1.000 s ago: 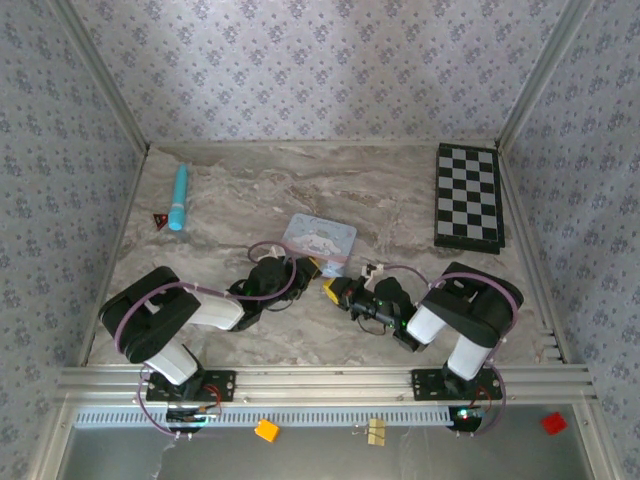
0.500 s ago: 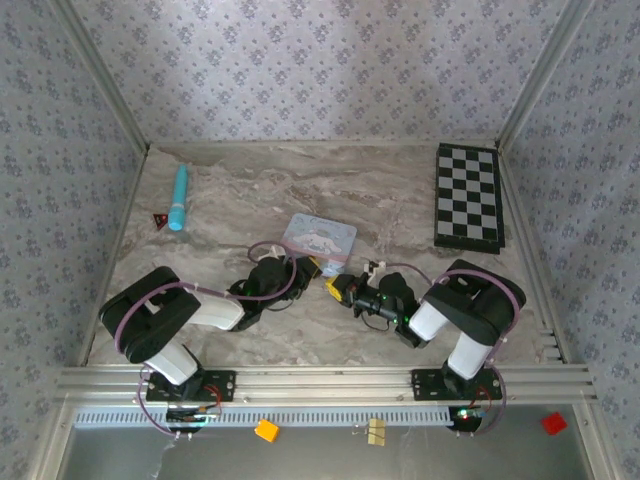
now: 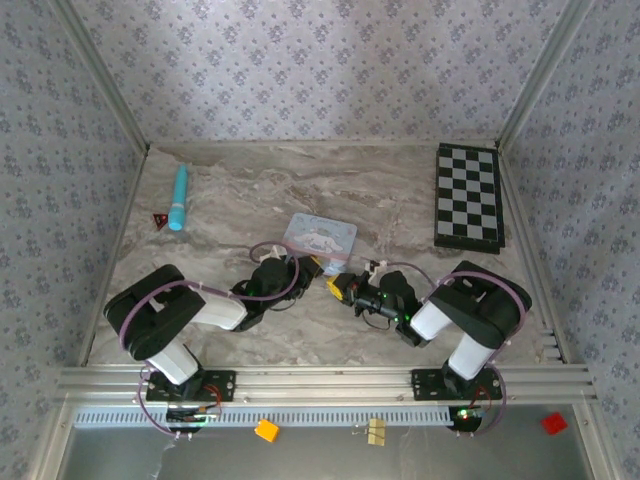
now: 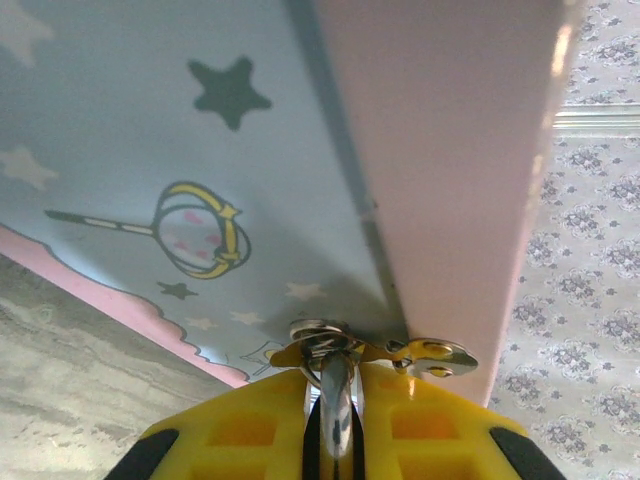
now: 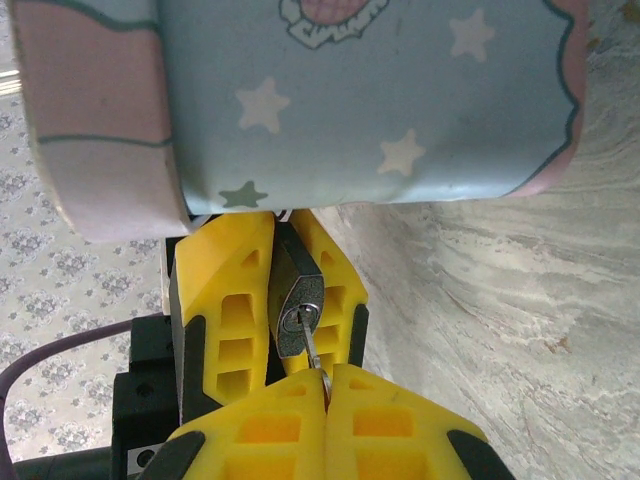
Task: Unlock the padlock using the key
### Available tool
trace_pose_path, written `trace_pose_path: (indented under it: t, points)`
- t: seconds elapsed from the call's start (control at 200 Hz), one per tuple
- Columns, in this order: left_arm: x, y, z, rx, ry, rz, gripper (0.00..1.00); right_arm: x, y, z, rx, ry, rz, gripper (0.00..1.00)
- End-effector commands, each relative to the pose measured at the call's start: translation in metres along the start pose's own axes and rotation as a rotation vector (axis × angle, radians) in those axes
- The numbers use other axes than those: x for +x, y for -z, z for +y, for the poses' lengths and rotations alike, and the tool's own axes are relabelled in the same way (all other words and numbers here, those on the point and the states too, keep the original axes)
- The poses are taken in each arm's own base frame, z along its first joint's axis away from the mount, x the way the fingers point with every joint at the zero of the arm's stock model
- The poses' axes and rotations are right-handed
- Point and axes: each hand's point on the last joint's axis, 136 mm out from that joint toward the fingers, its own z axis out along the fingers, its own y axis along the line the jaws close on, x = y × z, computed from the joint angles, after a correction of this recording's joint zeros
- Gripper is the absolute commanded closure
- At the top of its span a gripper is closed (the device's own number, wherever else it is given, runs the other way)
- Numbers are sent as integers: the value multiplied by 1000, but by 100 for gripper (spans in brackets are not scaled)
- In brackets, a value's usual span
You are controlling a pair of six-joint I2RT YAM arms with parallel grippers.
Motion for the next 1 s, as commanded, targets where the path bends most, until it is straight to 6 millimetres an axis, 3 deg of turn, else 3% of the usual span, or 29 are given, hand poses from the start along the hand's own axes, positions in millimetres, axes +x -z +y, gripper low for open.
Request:
trace_pose_path:
  t: [0.0,0.21,0.395,0.725,0.994]
  points:
    - [33,-2,-22,75,-22,127,100,-5,-3,36,-117,24,-30,100]
    - [36,-2,-27,88,-16,137,100,-9,-8,33,-106,24,-30,100]
    - [61,1,-25,78,-17,184,100,-13,-12,45,-131,27,-17,100]
    - [67,0,-35,114,-3,200,100,-11,-24,51,-143,37,5,100]
    - [68,3,-41,128,-4,201,100,-29,-18,26,-80,25,-52,100]
